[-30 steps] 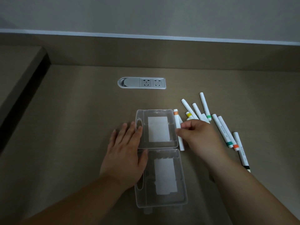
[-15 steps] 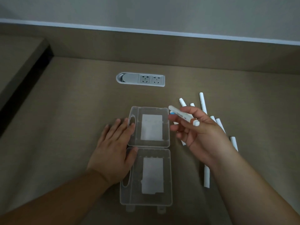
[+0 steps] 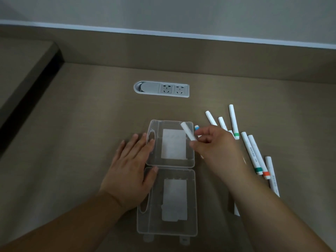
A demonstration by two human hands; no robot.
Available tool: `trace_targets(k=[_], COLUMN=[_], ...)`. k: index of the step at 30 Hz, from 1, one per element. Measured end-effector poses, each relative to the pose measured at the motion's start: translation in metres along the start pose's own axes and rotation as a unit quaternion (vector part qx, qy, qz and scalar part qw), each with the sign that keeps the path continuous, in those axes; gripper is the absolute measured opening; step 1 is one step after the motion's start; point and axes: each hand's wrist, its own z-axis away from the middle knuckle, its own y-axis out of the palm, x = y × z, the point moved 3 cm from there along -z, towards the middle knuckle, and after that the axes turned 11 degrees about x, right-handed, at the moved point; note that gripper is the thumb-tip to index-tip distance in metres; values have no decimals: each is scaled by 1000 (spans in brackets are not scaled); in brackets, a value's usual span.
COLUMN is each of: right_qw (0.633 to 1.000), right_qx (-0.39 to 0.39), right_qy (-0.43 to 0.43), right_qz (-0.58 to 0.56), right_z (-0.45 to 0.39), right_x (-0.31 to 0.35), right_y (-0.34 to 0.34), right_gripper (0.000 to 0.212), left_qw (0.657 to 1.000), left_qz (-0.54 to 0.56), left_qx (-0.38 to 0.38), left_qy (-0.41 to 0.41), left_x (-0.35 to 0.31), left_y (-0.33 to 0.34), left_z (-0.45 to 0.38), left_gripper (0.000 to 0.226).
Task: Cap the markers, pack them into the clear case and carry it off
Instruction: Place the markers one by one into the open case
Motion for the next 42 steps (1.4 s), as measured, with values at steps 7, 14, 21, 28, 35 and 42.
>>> trace_targets(k=[7, 14, 21, 28, 35, 42], right_qw=[991, 981, 983, 983, 968, 971], right_qx=[-70, -90, -71, -47, -11, -85], right_qy=[17, 48, 61, 65, 72, 75], right_qz=[113, 166, 161, 168, 241, 212], right_z=[2, -4, -2, -2, -4, 2], right_x=[6, 8, 6, 5, 8, -5], right_y=[14, 21, 17, 15, 18, -14], right_gripper=[12, 8, 14, 9, 11, 13], left_qw=[1000, 1000, 1000, 1000, 1000, 1000], left_qz=[-2, 4, 5, 5, 14, 13], left_qx=[-1, 3, 10, 13, 7, 6], left_qy=[4, 11, 15, 13, 17, 17], left_x=[0, 0, 0, 0, 0, -2], left_y=[-1, -2, -3, -4, -3, -3], left_z=[0, 1, 1, 2, 1, 1], left_gripper=[71, 71, 71, 72, 72, 72])
